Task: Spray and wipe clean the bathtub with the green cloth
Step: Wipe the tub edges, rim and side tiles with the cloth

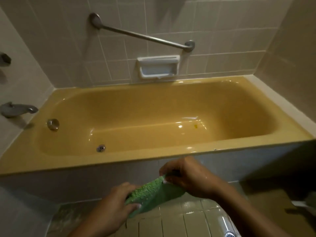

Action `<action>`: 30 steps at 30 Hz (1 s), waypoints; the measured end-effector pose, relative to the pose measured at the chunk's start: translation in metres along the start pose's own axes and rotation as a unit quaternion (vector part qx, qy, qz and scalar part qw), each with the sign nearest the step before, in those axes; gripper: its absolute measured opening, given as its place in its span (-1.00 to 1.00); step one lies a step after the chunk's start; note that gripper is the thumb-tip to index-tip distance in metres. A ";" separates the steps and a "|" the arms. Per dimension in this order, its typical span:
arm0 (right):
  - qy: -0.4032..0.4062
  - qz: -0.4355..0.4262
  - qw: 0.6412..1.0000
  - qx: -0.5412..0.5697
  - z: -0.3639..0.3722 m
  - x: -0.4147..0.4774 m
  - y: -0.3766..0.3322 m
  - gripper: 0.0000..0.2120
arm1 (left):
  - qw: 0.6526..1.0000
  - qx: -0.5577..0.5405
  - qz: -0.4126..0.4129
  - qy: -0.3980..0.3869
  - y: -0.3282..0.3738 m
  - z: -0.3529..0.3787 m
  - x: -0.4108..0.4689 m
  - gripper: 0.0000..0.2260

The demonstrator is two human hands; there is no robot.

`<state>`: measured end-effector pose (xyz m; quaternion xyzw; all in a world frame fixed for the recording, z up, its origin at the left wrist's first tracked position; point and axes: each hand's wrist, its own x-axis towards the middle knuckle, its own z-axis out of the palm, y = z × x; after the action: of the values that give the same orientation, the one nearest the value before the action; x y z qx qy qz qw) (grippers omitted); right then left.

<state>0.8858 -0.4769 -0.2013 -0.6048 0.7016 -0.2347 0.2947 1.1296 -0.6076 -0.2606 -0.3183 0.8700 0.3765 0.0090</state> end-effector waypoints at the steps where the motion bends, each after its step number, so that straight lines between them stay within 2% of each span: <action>1: 0.004 0.003 1.000 0.006 -0.025 -0.010 -0.014 -0.78 | 1.000 0.011 0.007 -0.017 0.027 -0.017 -0.001 -0.89; 4: 0.034 0.034 0.998 0.033 -0.097 -0.040 -0.052 -0.81 | 1.000 0.003 0.014 -0.006 0.103 -0.062 -0.010 -0.87; 8: 0.058 0.044 0.994 0.078 -0.176 -0.074 -0.096 -0.84 | 0.999 -0.039 0.015 0.022 0.193 -0.113 -0.032 -0.97; 11: 0.079 0.065 0.987 0.127 -0.214 -0.092 -0.114 -0.87 | 0.996 -0.070 0.017 0.048 0.244 -0.137 -0.046 -0.87; 13: 0.105 0.078 0.973 0.190 -0.230 -0.104 -0.118 -0.89 | 0.993 -0.089 0.019 0.072 0.268 -0.146 -0.051 -0.86; 16: 0.133 0.090 0.948 0.274 -0.241 -0.120 -0.111 -0.76 | 0.986 -0.137 0.004 0.092 0.286 -0.152 -0.053 -0.88; 18: 0.116 0.095 0.937 0.316 -0.238 -0.131 -0.101 -0.71 | 0.982 -0.156 -0.006 0.106 0.288 -0.152 -0.052 -0.84; 23: 0.063 0.132 0.943 0.300 -0.211 -0.152 -0.085 -0.85 | 0.984 -0.164 -0.016 0.067 0.296 -0.148 -0.048 -0.83; 26: 0.142 0.152 0.937 0.282 -0.201 -0.156 -0.085 -0.92 | 0.984 -0.163 -0.033 0.064 0.303 -0.146 -0.038 -0.85; 30: 0.313 0.182 0.898 0.250 -0.204 -0.149 -0.110 -0.82 | 0.978 -0.149 -0.091 0.116 0.317 -0.132 -0.020 -0.93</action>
<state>0.8359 -0.3532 0.0392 -0.2678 0.7737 -0.5221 0.2389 0.9971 -0.5210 0.0452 -0.4354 0.7669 0.4595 -0.1055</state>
